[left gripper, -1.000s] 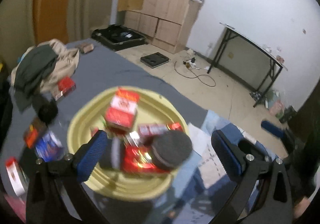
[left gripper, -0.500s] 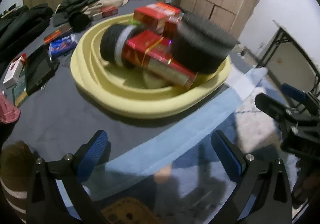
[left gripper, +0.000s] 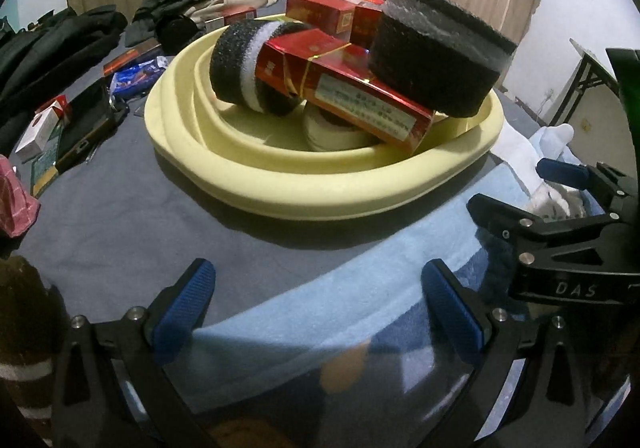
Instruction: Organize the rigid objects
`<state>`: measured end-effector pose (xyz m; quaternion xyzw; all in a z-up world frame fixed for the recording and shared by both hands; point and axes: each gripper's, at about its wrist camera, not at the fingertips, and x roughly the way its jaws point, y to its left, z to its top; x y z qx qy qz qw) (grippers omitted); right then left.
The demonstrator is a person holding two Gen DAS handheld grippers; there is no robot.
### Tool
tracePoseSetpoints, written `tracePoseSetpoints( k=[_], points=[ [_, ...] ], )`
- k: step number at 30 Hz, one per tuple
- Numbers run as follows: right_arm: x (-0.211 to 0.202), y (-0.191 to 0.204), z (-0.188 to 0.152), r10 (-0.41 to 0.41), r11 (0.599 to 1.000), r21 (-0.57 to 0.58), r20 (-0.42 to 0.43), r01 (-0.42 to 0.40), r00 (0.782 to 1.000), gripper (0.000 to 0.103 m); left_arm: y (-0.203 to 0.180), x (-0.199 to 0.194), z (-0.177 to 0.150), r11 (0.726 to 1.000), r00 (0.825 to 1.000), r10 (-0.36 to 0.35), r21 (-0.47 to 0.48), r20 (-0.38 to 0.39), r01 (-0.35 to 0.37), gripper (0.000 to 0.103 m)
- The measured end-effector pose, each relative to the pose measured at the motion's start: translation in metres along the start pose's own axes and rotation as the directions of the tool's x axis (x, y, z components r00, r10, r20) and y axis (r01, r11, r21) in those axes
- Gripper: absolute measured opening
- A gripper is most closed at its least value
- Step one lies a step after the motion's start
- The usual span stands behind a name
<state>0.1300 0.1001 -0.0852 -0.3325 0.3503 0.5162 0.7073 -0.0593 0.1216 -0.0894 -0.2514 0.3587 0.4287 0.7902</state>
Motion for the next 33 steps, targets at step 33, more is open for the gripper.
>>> tracePoseSetpoints(
  k=[33],
  points=[
    [0.002,0.001,0.001,0.007,1.0,0.004,-0.002,-0.007,1.0,0.103,0.0,0.0,0.0,1.0,1.0,-0.004,0.0,-0.008,0.004,0.103]
  ],
)
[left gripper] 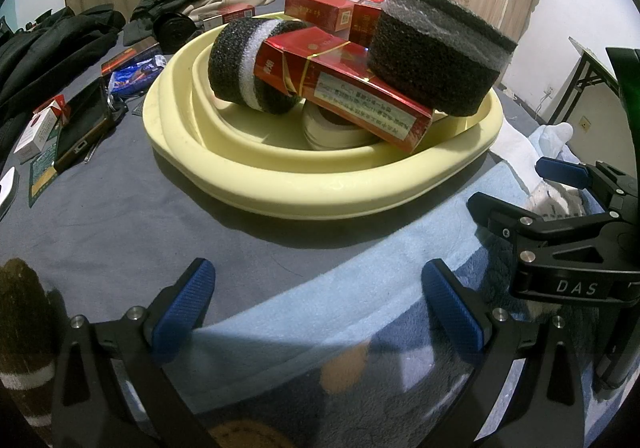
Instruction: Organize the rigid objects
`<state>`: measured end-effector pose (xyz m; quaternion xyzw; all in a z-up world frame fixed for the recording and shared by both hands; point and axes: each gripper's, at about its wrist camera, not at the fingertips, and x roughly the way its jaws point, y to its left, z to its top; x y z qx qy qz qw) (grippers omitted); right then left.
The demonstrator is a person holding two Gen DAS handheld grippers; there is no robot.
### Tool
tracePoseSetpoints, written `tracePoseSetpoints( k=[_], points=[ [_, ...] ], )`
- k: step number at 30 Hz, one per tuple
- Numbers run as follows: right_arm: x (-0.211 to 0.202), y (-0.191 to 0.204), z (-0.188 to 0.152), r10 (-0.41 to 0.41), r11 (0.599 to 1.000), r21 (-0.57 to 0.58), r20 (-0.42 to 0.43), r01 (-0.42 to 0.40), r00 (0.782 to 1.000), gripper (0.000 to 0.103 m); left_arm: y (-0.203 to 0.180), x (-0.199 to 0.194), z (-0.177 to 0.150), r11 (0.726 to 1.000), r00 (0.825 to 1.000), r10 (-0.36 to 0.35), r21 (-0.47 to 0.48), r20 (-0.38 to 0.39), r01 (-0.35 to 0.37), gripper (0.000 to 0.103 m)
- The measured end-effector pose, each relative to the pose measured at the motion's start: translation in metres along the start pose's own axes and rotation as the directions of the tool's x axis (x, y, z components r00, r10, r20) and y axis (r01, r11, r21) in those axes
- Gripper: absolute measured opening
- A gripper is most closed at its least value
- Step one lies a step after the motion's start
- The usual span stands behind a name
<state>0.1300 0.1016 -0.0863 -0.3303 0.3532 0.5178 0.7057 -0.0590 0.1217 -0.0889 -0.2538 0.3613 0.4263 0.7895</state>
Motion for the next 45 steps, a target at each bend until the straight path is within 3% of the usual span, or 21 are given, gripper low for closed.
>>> tracePoseSetpoints(
  k=[45],
  points=[
    [-0.0011,-0.0001,-0.0004,0.002,1.0,0.0,0.0,-0.002,1.0,0.103,0.0011,-0.0011,0.0014,1.0,1.0,-0.001,-0.001,-0.001,0.001,0.103]
  ],
)
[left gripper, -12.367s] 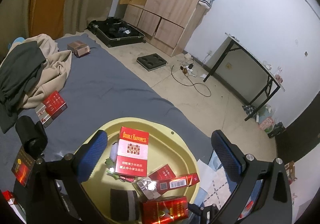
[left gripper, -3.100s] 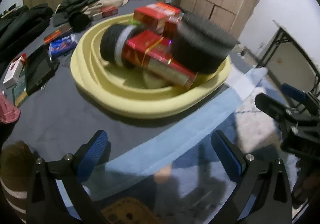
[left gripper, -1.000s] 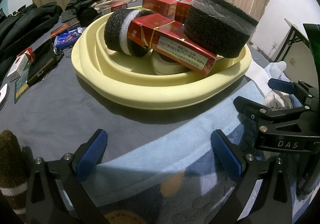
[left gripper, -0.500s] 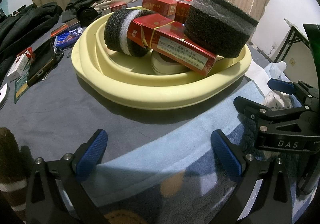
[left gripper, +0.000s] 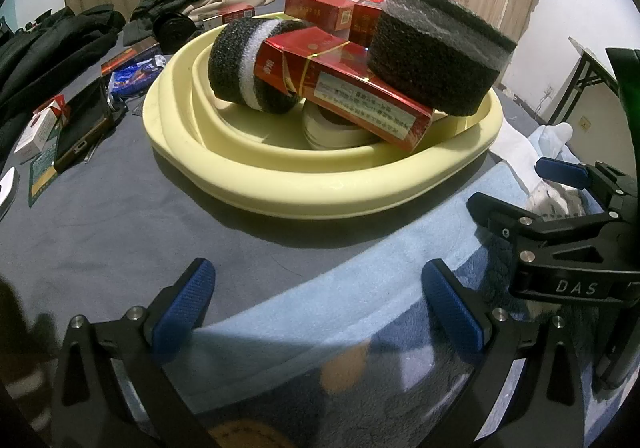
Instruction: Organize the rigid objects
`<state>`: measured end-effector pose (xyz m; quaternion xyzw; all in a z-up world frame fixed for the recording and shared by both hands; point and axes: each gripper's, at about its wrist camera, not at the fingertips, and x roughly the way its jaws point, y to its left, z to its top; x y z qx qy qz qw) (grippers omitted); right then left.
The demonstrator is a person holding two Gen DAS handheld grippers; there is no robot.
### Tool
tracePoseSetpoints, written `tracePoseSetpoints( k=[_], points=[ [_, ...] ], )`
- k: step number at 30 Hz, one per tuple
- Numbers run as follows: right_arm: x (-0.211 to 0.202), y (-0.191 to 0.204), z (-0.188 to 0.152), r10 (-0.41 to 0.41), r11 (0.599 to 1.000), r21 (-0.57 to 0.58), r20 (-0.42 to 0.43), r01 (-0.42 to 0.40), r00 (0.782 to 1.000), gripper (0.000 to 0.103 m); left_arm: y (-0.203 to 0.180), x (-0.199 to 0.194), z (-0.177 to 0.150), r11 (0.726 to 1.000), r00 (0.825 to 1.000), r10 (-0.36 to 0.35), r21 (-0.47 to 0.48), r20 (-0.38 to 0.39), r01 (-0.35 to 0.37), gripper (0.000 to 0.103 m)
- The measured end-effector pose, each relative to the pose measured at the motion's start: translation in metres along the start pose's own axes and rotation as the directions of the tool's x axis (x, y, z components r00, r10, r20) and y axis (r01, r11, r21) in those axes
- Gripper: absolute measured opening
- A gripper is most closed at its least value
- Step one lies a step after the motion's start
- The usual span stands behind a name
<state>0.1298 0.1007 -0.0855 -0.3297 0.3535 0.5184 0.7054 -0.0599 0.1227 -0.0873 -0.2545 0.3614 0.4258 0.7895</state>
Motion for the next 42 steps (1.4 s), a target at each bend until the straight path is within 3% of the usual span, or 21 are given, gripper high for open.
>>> tracePoseSetpoints(
  k=[42],
  points=[
    [-0.0001,0.0006,0.0001,-0.002,1.0,-0.003,-0.002,0.002,1.0,0.103,-0.0048,0.0004,-0.0011,1.0,1.0,0.001,0.004,-0.003,-0.001,0.103]
  ],
)
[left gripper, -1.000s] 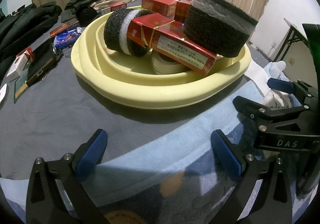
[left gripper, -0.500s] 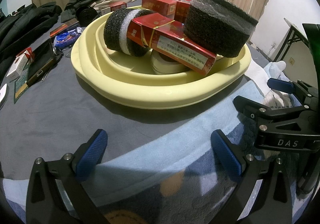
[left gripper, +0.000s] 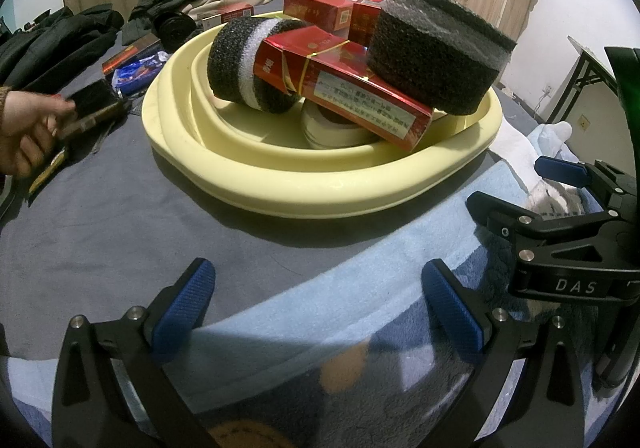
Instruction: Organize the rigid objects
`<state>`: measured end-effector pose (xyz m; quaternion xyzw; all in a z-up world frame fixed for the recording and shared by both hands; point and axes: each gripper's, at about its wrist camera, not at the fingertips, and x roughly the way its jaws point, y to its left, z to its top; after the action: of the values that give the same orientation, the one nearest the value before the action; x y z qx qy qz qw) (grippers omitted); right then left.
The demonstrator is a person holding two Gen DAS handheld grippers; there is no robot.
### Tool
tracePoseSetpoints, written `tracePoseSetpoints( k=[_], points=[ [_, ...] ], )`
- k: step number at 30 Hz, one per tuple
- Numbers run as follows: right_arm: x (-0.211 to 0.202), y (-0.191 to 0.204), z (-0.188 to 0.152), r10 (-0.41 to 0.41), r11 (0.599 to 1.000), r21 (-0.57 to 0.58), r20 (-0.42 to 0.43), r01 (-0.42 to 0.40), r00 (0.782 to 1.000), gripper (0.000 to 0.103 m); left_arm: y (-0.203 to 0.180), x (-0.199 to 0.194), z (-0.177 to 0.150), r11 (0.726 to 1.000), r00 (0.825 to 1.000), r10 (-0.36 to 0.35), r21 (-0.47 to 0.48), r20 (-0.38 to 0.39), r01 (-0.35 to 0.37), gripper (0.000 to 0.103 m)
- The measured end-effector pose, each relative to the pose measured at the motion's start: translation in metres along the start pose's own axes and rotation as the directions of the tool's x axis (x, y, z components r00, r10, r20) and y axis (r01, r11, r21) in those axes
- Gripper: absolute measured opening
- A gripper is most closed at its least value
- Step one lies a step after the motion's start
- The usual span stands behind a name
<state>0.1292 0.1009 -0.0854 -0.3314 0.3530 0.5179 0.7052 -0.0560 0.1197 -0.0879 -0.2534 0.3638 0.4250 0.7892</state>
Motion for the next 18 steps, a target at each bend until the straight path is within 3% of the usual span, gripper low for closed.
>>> tracePoseSetpoints(
  k=[18],
  points=[
    [0.0001,-0.0001,0.0,0.001,1.0,0.0,0.0,-0.001,1.0,0.103,0.0001,-0.0002,-0.0001,1.0,1.0,-0.001,-0.001,0.0,0.001,0.103]
  ],
)
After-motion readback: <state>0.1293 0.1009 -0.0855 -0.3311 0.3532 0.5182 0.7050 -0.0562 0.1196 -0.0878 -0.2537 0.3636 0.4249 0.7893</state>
